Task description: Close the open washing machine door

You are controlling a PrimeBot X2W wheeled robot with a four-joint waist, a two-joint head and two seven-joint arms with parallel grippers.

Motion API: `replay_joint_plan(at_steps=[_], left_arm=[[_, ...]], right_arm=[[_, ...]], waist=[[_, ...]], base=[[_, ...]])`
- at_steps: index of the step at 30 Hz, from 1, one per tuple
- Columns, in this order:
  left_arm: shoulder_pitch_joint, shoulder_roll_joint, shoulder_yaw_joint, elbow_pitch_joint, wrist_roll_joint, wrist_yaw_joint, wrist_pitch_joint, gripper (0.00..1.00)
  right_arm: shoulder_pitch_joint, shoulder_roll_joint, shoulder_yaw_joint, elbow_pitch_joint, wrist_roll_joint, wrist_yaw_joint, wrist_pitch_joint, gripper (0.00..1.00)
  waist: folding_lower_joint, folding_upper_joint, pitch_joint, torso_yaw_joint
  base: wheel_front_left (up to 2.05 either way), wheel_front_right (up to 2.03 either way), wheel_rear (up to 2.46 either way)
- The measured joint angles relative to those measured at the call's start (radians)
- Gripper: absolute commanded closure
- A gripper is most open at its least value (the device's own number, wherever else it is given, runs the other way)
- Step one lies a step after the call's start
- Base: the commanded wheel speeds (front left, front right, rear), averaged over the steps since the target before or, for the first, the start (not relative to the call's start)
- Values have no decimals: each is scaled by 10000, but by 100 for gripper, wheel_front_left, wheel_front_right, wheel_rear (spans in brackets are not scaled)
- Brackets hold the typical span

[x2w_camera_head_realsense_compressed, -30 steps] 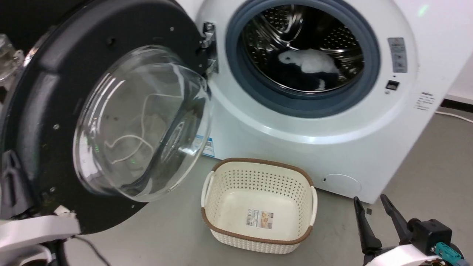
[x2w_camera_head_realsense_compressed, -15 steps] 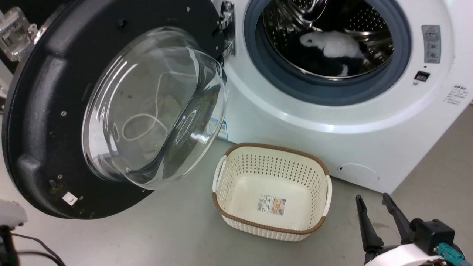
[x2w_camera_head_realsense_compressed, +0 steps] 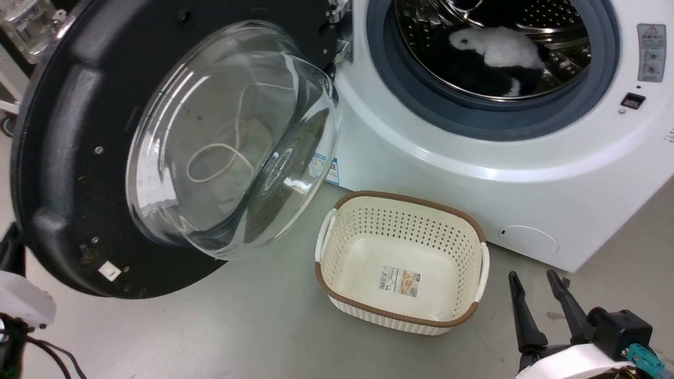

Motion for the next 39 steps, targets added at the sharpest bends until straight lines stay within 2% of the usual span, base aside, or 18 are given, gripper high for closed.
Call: replay_joint_plan(at_steps=[11, 20, 24, 34, 39], left_arm=[[914, 1553, -1816, -1534, -3335, -48, 466, 100], [1034, 2422, -3584, -2625, -4913, -173, 522, 100], [802, 2652, -4602, -3367, -5446, -211, 546, 100], [-594, 2761, -7697, -5051, -6115, -303, 648, 100], [-1437, 2426, -9051, -5244, -6295, -382, 625, 100]], right_arm=[[6, 0, -38, 259, 420, 0, -226, 0], [37, 0, -46, 525, 779, 2, -410, 0], [62, 2, -38, 623, 884, 2, -495, 0], [194, 0, -293, 863, 1358, 2, -698, 0], [188, 2, -596, 863, 1459, 2, -782, 0]], waist=[[-2, 0, -198, 529], [-2, 0, -394, 884], [-2, 0, -465, 959], [-2, 0, -666, 860], [-2, 0, -641, 552]], base=[[0, 0, 0], [0, 0, 0], [0, 0, 0], [0, 0, 0], [0, 0, 0]])
